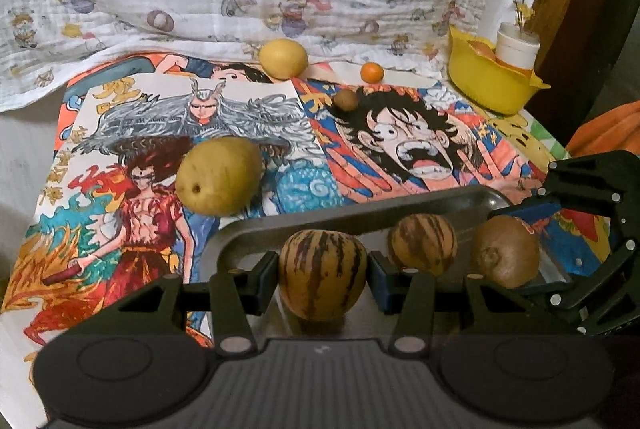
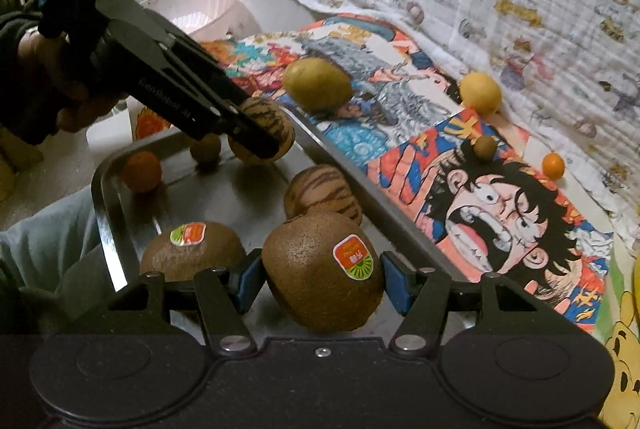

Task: Organize fruits
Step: 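Carry the striped fruit in the left tool and the kiwi in the right tool over the tray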

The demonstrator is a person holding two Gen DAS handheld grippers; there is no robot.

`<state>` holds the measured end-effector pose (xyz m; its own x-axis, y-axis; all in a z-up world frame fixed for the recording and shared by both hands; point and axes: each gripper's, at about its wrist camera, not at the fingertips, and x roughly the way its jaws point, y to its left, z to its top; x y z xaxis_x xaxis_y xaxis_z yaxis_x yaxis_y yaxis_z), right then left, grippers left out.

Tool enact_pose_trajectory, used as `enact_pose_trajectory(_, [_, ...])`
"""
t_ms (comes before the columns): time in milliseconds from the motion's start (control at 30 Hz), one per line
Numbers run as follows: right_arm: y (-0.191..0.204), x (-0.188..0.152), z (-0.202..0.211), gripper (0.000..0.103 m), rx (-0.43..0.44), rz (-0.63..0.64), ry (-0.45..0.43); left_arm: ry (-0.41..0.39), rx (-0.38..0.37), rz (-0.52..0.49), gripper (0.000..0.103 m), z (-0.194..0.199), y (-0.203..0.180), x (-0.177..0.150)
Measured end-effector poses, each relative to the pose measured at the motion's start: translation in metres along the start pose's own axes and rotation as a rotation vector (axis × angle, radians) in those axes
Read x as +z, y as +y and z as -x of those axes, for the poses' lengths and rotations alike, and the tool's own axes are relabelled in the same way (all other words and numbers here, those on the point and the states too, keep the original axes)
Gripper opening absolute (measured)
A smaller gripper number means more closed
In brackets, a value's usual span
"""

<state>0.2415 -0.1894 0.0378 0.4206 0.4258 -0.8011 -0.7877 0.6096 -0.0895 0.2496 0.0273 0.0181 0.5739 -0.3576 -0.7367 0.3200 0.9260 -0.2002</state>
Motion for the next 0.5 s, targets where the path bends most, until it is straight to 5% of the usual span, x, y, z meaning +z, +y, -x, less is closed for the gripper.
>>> enact_pose_trajectory(500, [0.002,0.002,-0.014,0.063,0.021,0.014,0.020,0.007,0.008,-0.026,0.052,-0.001,-0.003,-0.003])
